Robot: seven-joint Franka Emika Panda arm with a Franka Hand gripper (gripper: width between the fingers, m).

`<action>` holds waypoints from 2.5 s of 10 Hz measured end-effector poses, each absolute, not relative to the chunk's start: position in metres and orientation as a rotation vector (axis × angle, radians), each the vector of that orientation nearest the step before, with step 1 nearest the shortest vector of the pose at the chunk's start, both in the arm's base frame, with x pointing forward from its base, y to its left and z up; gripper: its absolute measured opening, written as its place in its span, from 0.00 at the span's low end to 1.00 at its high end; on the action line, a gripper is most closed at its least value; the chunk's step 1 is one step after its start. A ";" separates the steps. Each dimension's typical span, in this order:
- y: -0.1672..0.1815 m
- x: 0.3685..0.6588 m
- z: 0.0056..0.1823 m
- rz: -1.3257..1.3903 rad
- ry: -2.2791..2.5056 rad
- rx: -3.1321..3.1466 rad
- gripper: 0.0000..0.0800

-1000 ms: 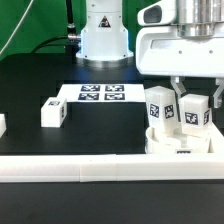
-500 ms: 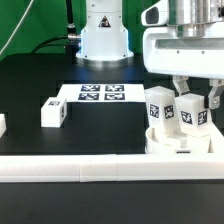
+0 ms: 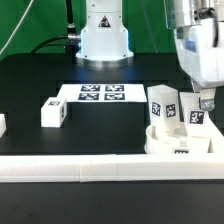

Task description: Assemble stool

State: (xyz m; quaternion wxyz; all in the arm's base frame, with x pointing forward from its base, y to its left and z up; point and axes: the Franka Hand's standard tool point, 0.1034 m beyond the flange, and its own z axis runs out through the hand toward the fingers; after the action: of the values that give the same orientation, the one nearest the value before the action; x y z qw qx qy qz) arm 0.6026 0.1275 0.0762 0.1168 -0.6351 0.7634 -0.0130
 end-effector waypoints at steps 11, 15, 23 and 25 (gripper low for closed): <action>0.128 0.602 0.106 -0.071 1.991 -2.050 0.81; 0.135 0.606 0.114 -0.075 1.358 -2.651 0.81; 0.128 0.608 0.110 -0.160 0.092 -3.049 0.81; 0.127 0.609 0.111 -0.172 -0.120 -3.056 0.81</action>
Offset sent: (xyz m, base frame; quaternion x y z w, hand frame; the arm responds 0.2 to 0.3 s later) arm 0.0000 0.0000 0.0000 0.0000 0.0000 0.0000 1.0000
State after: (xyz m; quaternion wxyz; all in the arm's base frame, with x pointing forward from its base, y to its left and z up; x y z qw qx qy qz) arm 0.6090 0.1270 0.1113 0.0392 -0.9969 -0.0391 -0.0560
